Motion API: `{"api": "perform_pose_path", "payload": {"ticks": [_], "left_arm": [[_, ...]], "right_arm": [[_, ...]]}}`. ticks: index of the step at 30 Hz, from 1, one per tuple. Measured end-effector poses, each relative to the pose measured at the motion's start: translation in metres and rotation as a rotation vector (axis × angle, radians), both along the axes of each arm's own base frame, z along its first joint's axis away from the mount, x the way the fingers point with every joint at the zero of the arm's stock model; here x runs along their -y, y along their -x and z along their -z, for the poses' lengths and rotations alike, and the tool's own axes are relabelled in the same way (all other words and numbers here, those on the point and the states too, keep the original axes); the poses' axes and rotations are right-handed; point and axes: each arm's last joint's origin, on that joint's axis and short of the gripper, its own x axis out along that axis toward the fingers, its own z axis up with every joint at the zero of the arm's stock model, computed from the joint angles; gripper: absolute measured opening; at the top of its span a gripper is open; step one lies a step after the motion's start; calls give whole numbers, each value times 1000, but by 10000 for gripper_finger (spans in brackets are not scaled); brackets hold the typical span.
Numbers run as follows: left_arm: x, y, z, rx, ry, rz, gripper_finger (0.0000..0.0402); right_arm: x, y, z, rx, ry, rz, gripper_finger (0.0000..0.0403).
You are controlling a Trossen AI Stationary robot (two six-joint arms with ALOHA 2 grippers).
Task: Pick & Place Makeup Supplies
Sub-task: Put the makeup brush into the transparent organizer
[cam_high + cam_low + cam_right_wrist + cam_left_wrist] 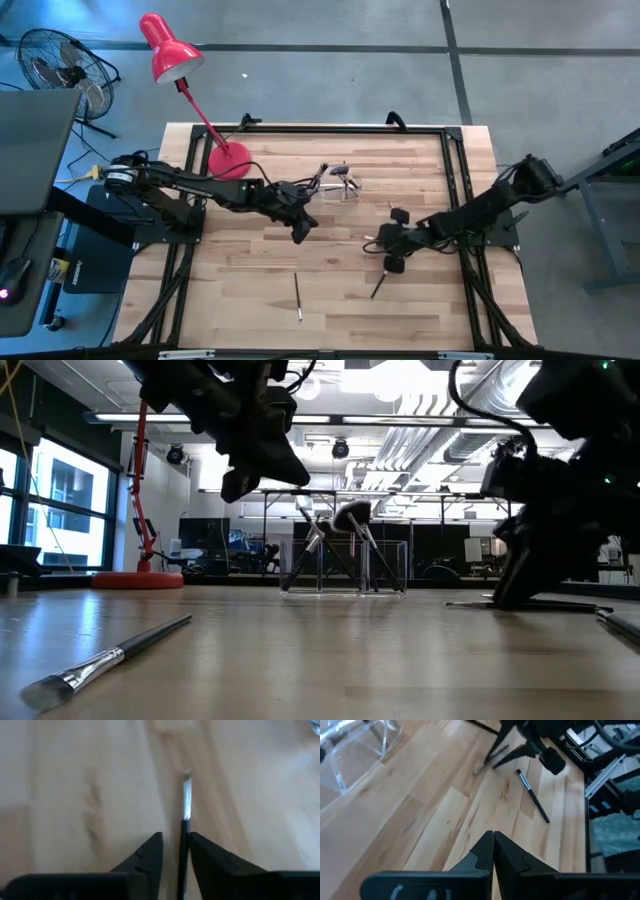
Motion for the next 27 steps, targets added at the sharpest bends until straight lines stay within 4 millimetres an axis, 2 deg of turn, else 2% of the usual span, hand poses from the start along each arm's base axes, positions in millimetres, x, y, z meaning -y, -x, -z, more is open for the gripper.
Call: {"api": "perform_pose_path", "payload": {"ticks": [5, 7, 11, 17, 22, 27], "left_arm": [[1, -2, 2, 14, -36, 35, 5], [3, -3, 1, 30, -57, 58, 5], [9, -6, 0, 72, -134, 111, 5], [22, -17, -1, 205, -248, 192, 5], [25, -25, 23, 142, -238, 244, 20], [27, -30, 42, 78, -196, 266, 55]], "right_arm": [[4, -5, 0, -5, -39, -58, 20], [5, -7, 3, -15, -52, -85, 8], [5, -15, 9, 14, -36, -138, 16], [12, -31, 12, 122, -8, -171, 6], [24, -51, 14, 129, -34, -186, 2], [28, -75, 13, 135, -60, -232, 1]]}}
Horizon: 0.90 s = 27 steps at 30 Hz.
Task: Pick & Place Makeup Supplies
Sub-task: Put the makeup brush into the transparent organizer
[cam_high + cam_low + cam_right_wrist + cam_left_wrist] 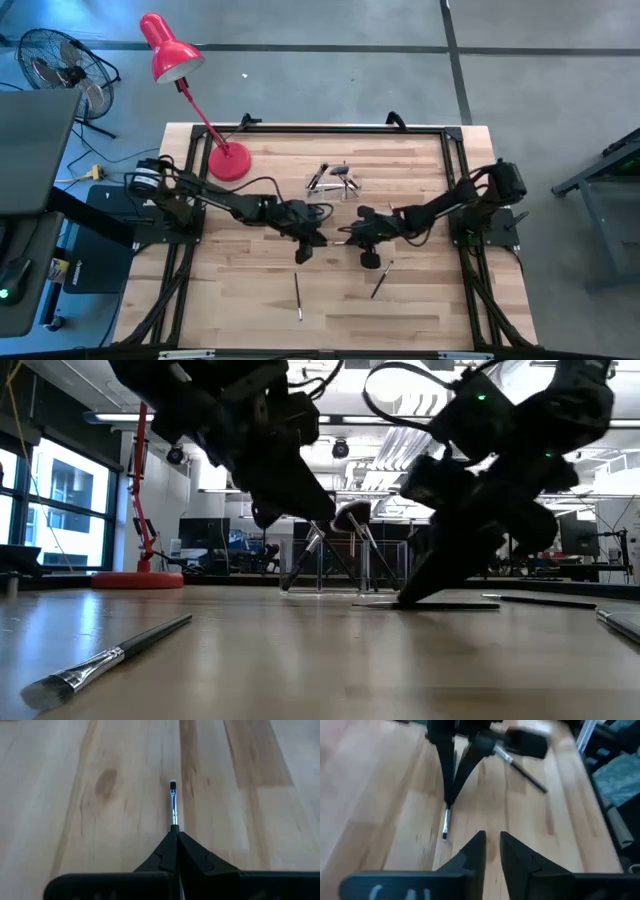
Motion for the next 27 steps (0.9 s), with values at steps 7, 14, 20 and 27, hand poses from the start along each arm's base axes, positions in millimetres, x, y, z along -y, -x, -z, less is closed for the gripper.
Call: {"api": "perform_pose_path", "payload": {"ticks": [7, 14, 20, 27], "left_arm": [[-2, -6, 23, -139, -75, -61, 95], [-2, -14, 35, -180, -172, -39, 98], [-4, -17, 47, -221, -264, -41, 97], [-4, -19, 57, -233, -293, -20, 97]], "right_arm": [[3, -22, -6, -14, 12, 2, 1], [12, -29, -12, -15, 9, 32, 0], [12, -29, -12, -18, -5, 18, 0], [12, -29, -12, -21, -10, 16, 0]]}}
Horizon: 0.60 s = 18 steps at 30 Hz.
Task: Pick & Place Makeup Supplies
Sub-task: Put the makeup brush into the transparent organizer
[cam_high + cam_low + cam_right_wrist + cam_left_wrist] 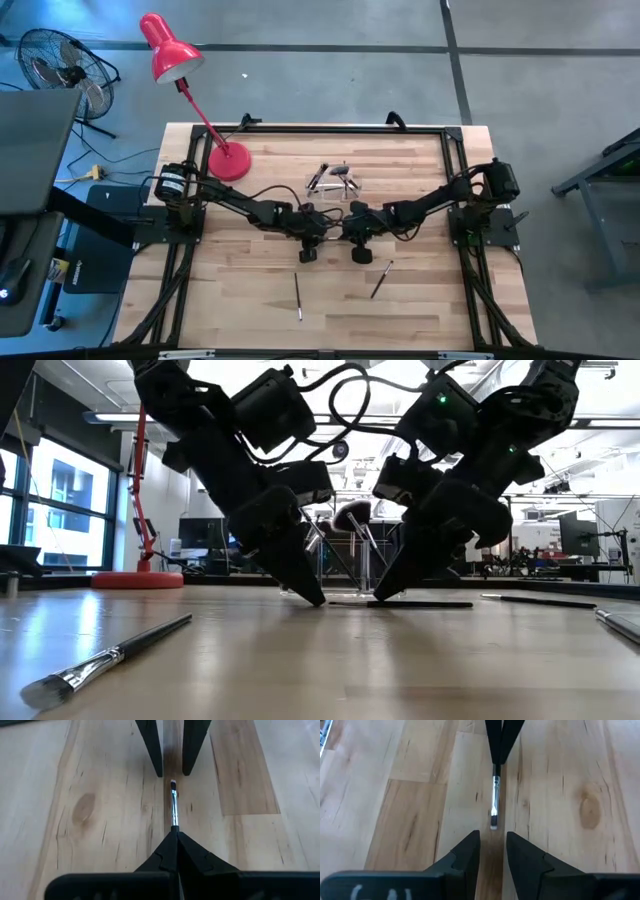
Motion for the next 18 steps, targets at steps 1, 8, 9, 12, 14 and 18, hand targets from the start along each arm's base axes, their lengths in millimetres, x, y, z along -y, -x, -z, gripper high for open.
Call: {"api": "perform_pose_path", "payload": {"ticks": [1, 8, 9, 12, 14, 18], "left_arm": [[0, 0, 0, 0, 0, 0, 97], [0, -1, 0, 8, -56, 37, 97], [0, -1, 0, 15, -58, 42, 97], [0, -4, -1, 46, -48, 50, 97], [0, -5, -2, 59, -43, 52, 97], [0, -4, -2, 56, -42, 53, 97]], "right_arm": [[0, 0, 0, 0, -2, -2, 0], [-1, 0, 0, -2, -16, -17, 0], [-1, 0, 0, -1, -17, -17, 0], [-1, 0, 0, 4, -17, -17, 0], [-1, -1, -1, 11, -18, -16, 0], [-1, -1, -1, 20, -3, 7, 0]]}}
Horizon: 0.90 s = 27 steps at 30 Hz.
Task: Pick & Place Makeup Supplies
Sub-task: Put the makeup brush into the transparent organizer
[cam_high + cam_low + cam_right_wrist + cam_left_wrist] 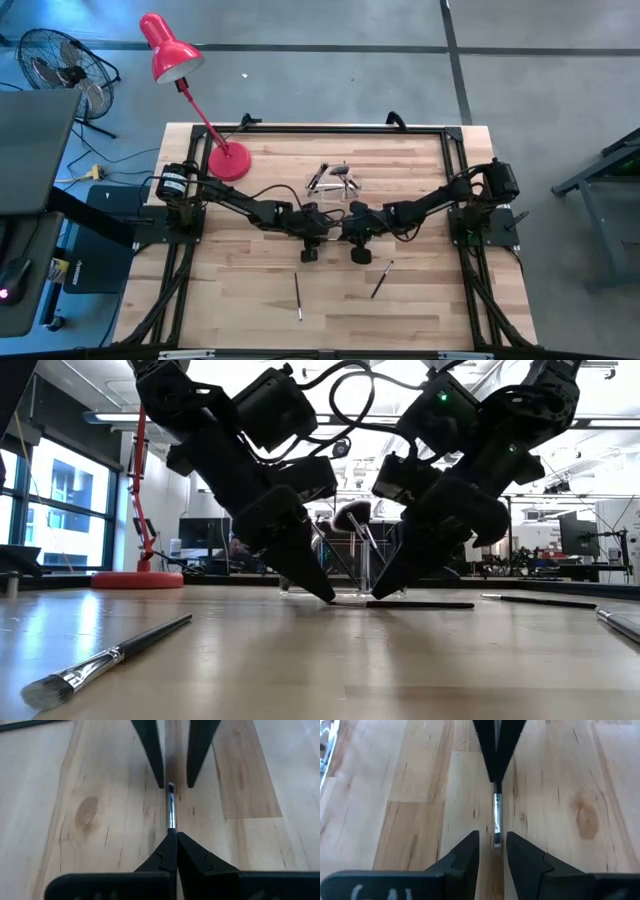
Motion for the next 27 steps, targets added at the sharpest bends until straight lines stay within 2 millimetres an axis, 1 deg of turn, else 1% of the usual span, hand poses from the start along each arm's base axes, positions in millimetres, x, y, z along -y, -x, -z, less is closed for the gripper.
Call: {"api": "perform_pose_path", "payload": {"ticks": [8, 11, 16, 18, 23, 27], "left_arm": [[6, 0, 0, 5, 4, 25, 97], [7, -4, 6, 5, 8, 23, 97], [9, -9, 2, 15, -6, 14, 97], [8, -15, 7, 13, -30, -14, 97], [8, -19, 3, 9, -22, -6, 97], [9, -22, 8, -7, -22, -8, 97]], "right_arm": [[0, -2, -2, 24, -12, 17, 0], [0, -2, -2, 32, -15, 16, 0], [0, -2, -2, 27, -27, 20, 0], [0, -2, -2, 24, -41, 33, 0], [0, -1, -1, 7, -47, 42, 0], [0, 0, 0, -6, -47, 44, 0]]}}
